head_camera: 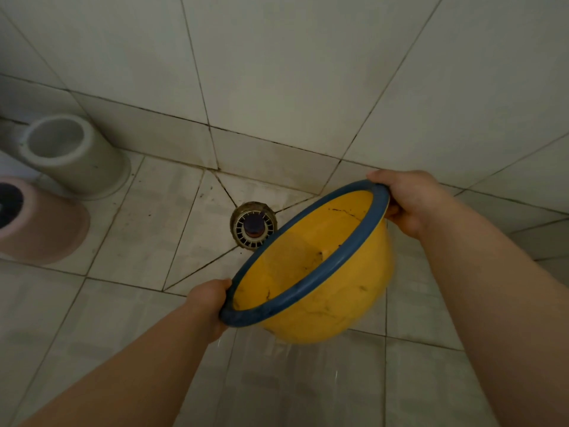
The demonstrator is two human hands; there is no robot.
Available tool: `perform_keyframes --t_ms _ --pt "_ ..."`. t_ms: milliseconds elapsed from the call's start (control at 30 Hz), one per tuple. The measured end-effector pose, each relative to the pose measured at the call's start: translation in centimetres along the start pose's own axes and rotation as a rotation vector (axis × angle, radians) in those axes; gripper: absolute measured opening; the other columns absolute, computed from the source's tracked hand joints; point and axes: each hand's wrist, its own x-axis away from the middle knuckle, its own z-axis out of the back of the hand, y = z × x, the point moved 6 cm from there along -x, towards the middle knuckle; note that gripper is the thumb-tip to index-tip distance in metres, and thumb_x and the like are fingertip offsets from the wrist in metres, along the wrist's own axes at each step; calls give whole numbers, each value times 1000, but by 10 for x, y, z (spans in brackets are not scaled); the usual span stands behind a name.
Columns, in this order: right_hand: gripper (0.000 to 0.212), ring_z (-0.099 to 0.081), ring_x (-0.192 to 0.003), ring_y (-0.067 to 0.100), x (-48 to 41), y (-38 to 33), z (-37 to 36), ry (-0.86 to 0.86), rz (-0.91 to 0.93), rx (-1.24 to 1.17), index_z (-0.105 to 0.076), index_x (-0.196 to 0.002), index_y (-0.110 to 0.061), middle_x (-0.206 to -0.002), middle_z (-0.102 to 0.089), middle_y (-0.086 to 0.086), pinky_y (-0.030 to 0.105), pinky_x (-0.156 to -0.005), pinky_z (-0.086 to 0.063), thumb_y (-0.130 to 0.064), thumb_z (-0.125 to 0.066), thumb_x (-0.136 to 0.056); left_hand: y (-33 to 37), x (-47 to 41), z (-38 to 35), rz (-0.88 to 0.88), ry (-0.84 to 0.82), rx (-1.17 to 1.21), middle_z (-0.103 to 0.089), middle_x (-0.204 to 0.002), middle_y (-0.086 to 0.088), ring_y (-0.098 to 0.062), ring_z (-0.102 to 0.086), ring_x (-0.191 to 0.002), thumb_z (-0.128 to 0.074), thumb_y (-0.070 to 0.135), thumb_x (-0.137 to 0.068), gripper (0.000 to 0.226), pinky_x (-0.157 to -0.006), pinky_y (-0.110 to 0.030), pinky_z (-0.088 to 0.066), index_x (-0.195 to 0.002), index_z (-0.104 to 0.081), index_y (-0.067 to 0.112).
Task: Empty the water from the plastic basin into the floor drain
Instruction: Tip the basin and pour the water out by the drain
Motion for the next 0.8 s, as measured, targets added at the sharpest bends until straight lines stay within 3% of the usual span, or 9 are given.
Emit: perform_keyframes --t_ms 133,333,800 --pt "20 -36 -49 14 -2 -1 -1 -2 0 3 -52 -68 -12 -60 -42 4 16 -35 -30 -17 -64 -83 0 0 -2 6 7 -8 -32 -153 -20 -33 -30 -141 -23 21 -105 48 -117 -41 -21 -145 -29 -4" --pt "22 -34 -49 13 -1 -7 -6 -19 6 15 -51 -66 -12 -60 -40 5 21 -38 -29 -17 -64 -83 -2 2 -1 -35 25 -6 -37 -150 -21 -35 -37 -137 -27 20 -104 46 -113 -42 -29 -143 -33 -4" --pt "24 -32 -49 13 -2 -17 -8 -17 39 -6 -50 -63 -13 -58 -39 4 15 -33 -26 -18 -65 -82 2 0 -2 -44 1 29 -43 -146 -20 -35 -42 -133 -31 21 -103 45 -110 -43 -34 -139 -40 -5"
